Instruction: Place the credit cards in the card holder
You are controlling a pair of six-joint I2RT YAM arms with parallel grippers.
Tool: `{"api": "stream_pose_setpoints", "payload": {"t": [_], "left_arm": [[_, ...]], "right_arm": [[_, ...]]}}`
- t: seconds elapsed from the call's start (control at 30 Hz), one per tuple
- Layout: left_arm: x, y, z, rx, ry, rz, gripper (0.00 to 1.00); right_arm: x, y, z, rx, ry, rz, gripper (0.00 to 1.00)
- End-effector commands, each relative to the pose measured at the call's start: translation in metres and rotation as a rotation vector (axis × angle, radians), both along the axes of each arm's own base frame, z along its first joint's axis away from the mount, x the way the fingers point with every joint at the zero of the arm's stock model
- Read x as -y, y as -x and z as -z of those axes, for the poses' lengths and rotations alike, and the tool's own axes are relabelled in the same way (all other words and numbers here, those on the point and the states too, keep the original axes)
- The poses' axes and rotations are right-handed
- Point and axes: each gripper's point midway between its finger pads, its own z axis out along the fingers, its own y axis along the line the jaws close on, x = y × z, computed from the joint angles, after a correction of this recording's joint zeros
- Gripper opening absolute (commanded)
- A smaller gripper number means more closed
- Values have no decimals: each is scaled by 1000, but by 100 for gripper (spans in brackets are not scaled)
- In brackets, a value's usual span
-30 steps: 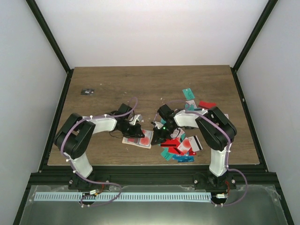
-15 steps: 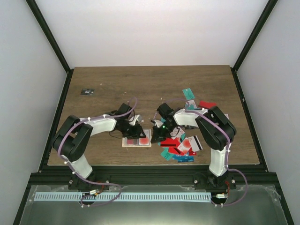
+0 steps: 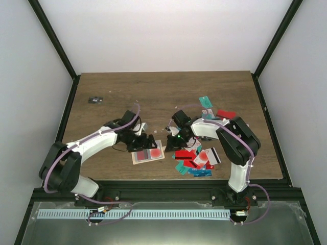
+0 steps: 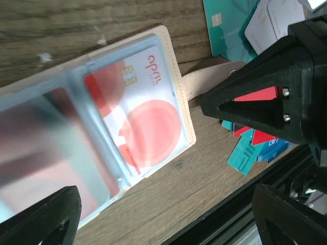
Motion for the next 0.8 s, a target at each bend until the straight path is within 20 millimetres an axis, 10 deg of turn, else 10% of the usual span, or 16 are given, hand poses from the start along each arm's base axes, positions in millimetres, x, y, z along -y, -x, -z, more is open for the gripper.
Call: {"api": "stream_pose_setpoints", "payload": {"t": [0.0,0.23,0.77], "left_arm": [[-30,-5,-13,40,-109,-88,96],[-66,2,3,17,-145,-234,100],[-68,4,39,-23,-69,-264,100]], "right_arm": [[-4,-2,-24,35,-60,-6,2],[-25,9,-55,28,-179,-46,7],[-41,-20,-29,6,-124,-2,10]]}}
